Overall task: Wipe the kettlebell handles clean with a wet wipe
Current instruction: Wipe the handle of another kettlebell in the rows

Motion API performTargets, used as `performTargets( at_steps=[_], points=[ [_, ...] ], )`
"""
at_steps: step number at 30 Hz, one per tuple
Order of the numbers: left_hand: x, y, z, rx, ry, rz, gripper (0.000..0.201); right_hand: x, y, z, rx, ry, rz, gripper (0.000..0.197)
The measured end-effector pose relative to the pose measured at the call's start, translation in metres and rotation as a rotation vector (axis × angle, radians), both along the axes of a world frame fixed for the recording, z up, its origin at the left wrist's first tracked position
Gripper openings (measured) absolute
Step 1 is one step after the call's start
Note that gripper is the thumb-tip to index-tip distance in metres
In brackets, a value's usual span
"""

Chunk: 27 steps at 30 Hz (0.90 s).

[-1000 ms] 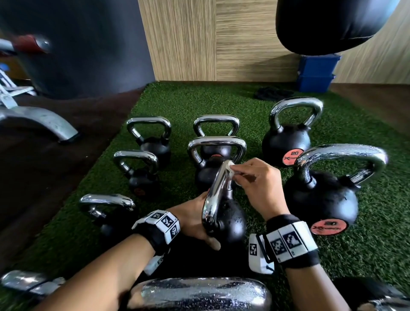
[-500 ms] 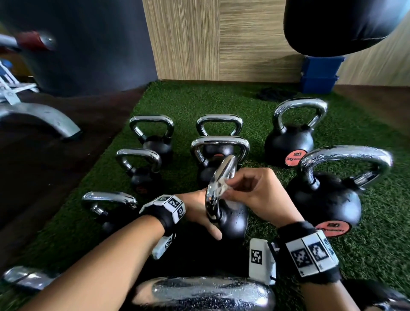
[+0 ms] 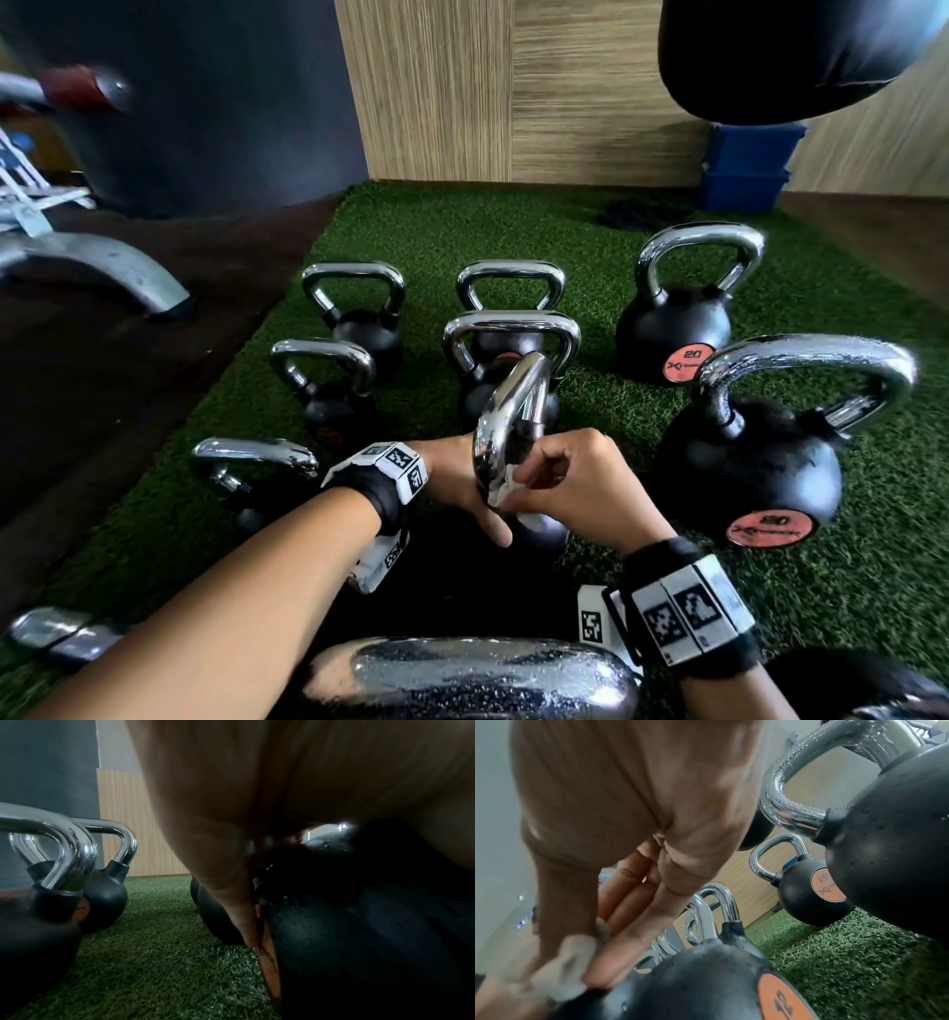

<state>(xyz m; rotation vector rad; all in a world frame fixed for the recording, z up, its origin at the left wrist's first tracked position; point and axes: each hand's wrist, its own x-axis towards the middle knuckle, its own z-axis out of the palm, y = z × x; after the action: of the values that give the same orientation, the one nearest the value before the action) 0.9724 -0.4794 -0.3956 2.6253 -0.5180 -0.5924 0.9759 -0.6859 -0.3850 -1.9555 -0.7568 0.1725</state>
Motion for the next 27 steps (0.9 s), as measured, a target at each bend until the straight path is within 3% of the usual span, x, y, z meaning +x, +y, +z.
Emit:
performTargets(
  at_steps=[3,8,11,18,21,23,27],
  points=[
    [-0.005,-0.006,0.003,0.075,-0.024,-0.058,0.073,0.005,-0.004,0.002,0.01,0.014,0.046,0.02],
    [-0.025,-0.008,0.006,-0.083,-0.238,-0.175,0.061,0.009,0.002,0.008,-0.129,0.055,0.275,0.019],
    [-0.038,-0.01,0.006,-0.06,-0.251,-0.115,0.074,0.005,0.006,0.004,-0.051,0.082,0.398,0.017],
    [-0.045,-0.014,0.011,-0.081,-0.234,-0.08,0.085,0.007,0.007,-0.001,-0.007,0.148,0.411,0.014],
    [-0.047,-0.016,0.015,-0.087,-0.28,-0.184,0.084,0.006,0.005,-0.007,0.16,0.299,0.443,0.017],
    [-0.045,-0.017,0.014,-0.05,-0.277,-0.214,0.095,0.007,0.005,-0.011,0.254,0.428,0.445,0.02],
    [-0.044,-0.012,0.01,-0.161,-0.179,-0.11,0.103,0.008,0.012,-0.015,0.445,0.739,0.424,0.026]
  ],
)
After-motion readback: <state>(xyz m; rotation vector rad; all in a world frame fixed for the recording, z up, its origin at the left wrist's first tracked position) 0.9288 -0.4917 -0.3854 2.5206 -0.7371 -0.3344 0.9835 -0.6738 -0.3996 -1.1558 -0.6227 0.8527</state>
